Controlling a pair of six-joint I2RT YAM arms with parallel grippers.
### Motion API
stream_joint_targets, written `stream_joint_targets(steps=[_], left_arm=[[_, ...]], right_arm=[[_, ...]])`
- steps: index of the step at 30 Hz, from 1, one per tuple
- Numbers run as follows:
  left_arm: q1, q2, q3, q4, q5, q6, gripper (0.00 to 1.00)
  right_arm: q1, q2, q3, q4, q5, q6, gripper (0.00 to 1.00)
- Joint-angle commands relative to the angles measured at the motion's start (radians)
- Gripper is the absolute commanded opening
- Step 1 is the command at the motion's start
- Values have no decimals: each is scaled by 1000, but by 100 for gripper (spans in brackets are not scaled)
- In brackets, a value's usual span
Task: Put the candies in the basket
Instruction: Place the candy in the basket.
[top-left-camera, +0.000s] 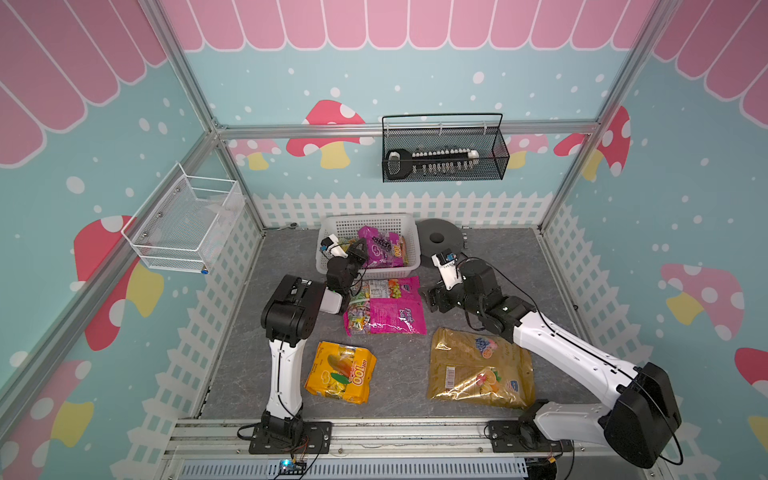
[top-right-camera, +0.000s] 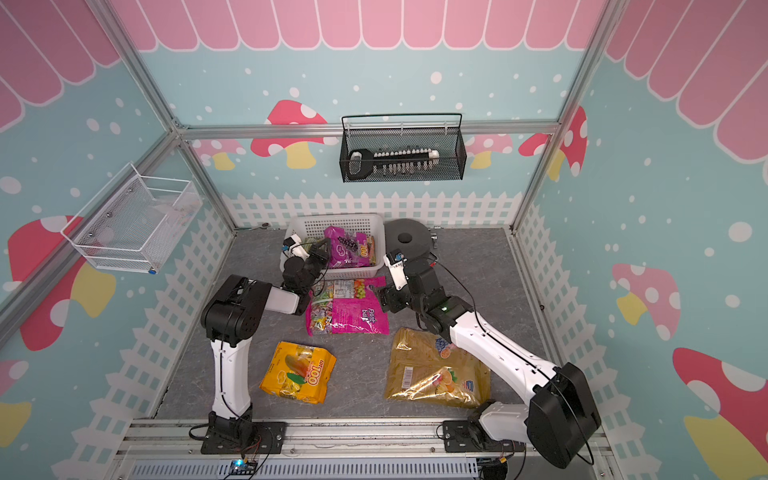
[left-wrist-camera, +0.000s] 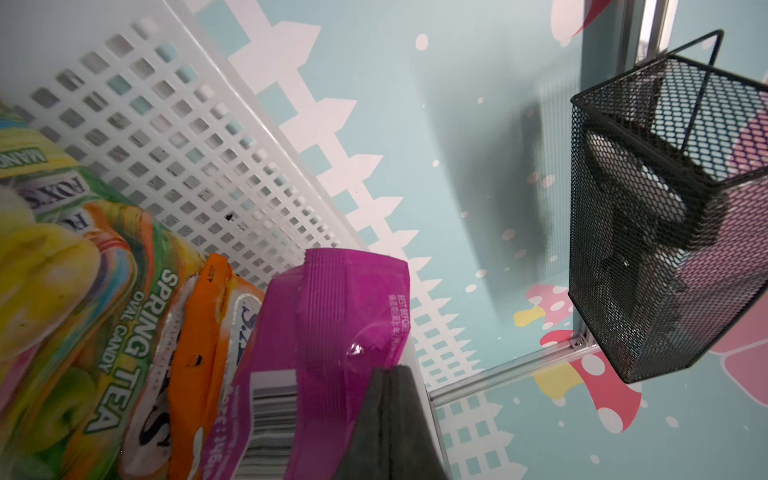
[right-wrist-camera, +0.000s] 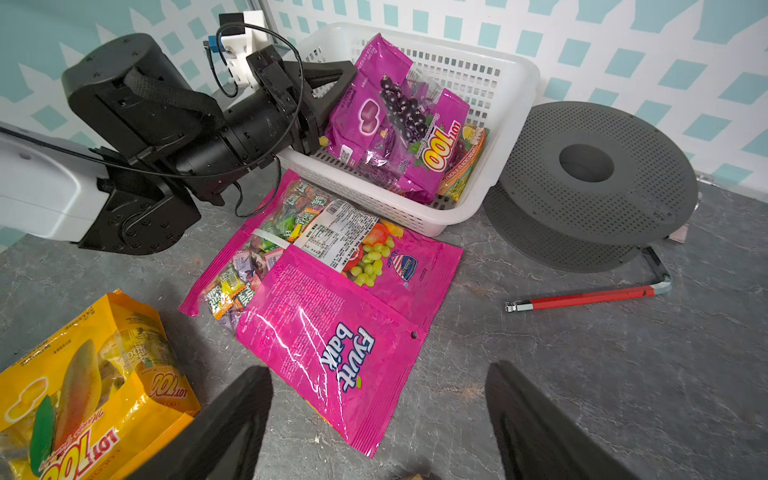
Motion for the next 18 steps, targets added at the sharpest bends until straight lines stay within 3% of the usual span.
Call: stream_joint_targets(steps=[1,8,12,18], left_arm=[[-15,37,25,13,123,-34,0],[-6,68,54,-7,226,-19,0],[23,100,124,-102,352,-20,0],[33,74,144,-262,330,77,0]], right_arm=[[-6,16,33,-11,0,5,86],[-6,33,43,-16,-13,9,86],[-5,34,44,-19,-6,-1,86],[-7,71,87,-41,36,54,86]])
